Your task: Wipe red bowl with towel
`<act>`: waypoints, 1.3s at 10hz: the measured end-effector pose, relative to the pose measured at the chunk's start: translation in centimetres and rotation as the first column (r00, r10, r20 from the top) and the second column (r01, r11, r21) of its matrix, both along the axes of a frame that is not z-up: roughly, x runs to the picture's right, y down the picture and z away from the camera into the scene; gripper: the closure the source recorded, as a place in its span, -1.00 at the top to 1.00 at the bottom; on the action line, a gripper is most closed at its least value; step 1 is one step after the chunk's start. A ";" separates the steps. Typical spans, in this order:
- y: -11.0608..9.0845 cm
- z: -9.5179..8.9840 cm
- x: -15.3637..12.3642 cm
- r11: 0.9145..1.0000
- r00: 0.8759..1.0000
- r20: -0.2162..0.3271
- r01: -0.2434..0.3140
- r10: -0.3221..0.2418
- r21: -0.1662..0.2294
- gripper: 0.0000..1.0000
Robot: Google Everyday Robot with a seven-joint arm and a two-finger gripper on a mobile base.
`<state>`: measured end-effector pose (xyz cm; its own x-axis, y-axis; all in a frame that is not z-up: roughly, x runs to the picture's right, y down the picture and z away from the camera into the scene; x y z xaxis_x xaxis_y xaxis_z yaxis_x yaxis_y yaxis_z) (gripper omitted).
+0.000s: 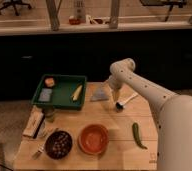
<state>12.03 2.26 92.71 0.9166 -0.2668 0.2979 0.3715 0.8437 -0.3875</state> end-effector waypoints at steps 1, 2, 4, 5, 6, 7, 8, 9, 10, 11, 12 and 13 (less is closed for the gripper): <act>-0.1 0.1 -0.6 1.000 1.000 0.013 0.011 -0.011 -0.007 0.60; -0.1 0.3 -1.1 1.000 1.000 0.020 0.019 -0.019 -0.013 0.60; 0.2 0.9 -1.7 0.999 0.999 0.028 0.031 -0.030 -0.033 0.60; 0.4 1.3 -2.1 0.998 0.999 0.033 0.040 -0.039 -0.046 0.60; 0.8 1.7 -2.6 0.997 0.998 0.038 0.050 -0.048 -0.059 0.60; 1.0 2.0 -2.9 0.996 0.998 0.039 0.054 -0.051 -0.065 0.60; 1.3 2.5 -3.2 0.995 0.998 0.037 0.058 -0.055 -0.075 0.60; 1.5 2.8 -3.3 0.995 0.998 0.036 0.061 -0.058 -0.080 0.60; 1.5 3.1 -3.5 0.994 0.997 0.036 0.066 -0.063 -0.084 0.60; 1.7 3.4 -4.0 0.993 0.997 0.039 0.077 -0.073 -0.092 0.60; 1.8 3.7 -4.4 0.992 0.996 0.043 0.084 -0.080 -0.097 0.60; 1.9 3.9 -4.6 0.990 0.995 0.044 0.090 -0.086 -0.104 0.60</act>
<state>7.48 4.13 96.63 0.8779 -0.3109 0.3642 0.4593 0.7620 -0.4565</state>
